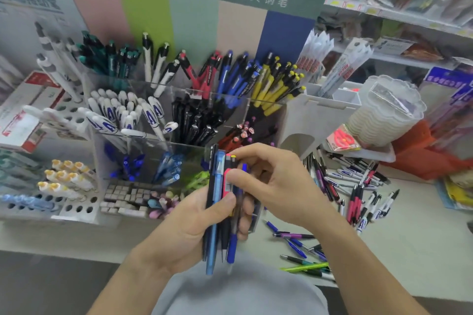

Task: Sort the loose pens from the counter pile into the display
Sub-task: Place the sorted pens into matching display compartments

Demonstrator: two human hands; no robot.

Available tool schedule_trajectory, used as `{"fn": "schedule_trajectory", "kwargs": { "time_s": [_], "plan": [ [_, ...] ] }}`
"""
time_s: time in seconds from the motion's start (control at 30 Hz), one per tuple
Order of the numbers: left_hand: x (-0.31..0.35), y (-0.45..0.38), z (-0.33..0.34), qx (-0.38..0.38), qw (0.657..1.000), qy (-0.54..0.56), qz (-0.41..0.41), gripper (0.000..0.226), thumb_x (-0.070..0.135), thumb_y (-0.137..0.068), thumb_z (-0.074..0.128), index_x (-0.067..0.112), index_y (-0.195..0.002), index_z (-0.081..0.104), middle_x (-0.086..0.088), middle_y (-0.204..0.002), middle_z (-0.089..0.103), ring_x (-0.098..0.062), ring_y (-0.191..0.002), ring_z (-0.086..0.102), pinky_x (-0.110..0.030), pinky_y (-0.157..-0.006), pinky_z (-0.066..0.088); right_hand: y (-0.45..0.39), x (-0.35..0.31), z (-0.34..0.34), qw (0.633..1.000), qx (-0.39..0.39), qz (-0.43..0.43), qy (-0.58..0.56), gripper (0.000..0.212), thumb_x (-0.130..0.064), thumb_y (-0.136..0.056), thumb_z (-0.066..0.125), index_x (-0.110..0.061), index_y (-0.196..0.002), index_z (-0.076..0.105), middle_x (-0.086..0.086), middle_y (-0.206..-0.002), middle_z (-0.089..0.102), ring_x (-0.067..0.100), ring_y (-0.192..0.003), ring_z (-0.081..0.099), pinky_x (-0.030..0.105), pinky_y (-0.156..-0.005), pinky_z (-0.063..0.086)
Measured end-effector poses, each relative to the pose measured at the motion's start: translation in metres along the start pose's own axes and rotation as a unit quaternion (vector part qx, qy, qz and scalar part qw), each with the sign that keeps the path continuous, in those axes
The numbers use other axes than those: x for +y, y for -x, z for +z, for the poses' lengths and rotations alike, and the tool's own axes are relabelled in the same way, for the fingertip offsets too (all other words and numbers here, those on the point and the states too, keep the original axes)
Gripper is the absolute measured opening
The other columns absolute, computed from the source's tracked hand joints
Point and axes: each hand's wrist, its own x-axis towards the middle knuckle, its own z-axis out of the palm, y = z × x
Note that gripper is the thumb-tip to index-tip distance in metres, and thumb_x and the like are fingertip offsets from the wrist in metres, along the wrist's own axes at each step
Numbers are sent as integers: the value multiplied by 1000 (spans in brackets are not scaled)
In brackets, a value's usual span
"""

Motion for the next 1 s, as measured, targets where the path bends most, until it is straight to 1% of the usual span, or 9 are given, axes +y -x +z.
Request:
{"fn": "schedule_trajectory", "kwargs": {
  "time_s": [0.2,0.3,0.4,0.47,0.53,0.63,0.77,0.87,1.0],
  "plan": [
    [-1,0,13,31,999,7,-23,22,12,-97,56,3,-114,66,-26,-104,69,-39,-83,69,-49,-71,61,7,7,-8,989,96,5,-110,22,-17,-79,85,-23,-97,75,0,-78,74,11,-69,67,22,-64,54],
    [-4,0,12,55,998,-18,-29,27,10,-94,54,-2,-118,55,-26,-98,70,-36,-68,68,-42,-57,60,4,8,-14,970,157,-5,-183,16,-12,-82,82,-20,-94,74,2,-79,74,14,-67,67,22,-63,53],
    [-8,3,9,97,993,-59,12,21,11,-97,54,-5,-110,56,-13,-71,67,-18,-42,50,-23,-38,34,1,3,-20,960,126,-20,-248,16,-16,-82,78,-15,-97,72,8,-79,72,19,-59,64,24,-55,50],
    [-8,3,2,133,988,-49,61,17,18,-94,66,5,-105,66,-12,-72,65,-13,-41,41,-25,-40,22,-2,-2,-22,962,55,-34,-267,24,-14,-84,74,-10,-107,69,10,-84,71,24,-66,67,29,-58,55],
    [-6,5,-6,162,980,-36,107,30,33,-77,83,14,-97,72,-16,-79,66,-12,-40,38,-21,-39,24,-8,-7,-22,966,24,-47,-253,23,-5,-91,68,-7,-113,67,9,-86,71,28,-74,71,33,-64,59],
    [2,10,-12,226,962,-46,149,41,47,-72,82,10,-86,70,-21,-64,55,-12,-37,32,-19,-38,28,-19,-15,-18,971,60,-79,-217,12,-2,-93,68,-9,-104,68,12,-85,75,28,-76,74,33,-68,59],
    [8,17,-32,378,911,-18,165,36,28,-96,60,21,-61,68,-11,-61,48,-13,-38,37,-19,-35,27,-31,-27,4,956,160,-146,-199,10,-4,-91,72,-9,-98,67,8,-83,75,26,-74,75,37,-70,62],
    [12,40,-56,444,877,4,181,16,14,-99,56,13,-89,67,-9,-68,57,-14,-43,49,-20,-34,32,-43,-33,38,958,155,-184,-154,11,-6,-90,74,-11,-97,67,7,-87,74,24,-77,75,44,-72,62],
    [12,73,-80,431,887,17,167,19,8,-100,50,5,-113,63,-9,-74,67,-17,-56,61,-22,-47,50,-70,-38,95,967,86,-232,-60,9,-4,-89,76,-5,-96,70,6,-90,72,14,-77,71,29,-72,60]
  ]
}}
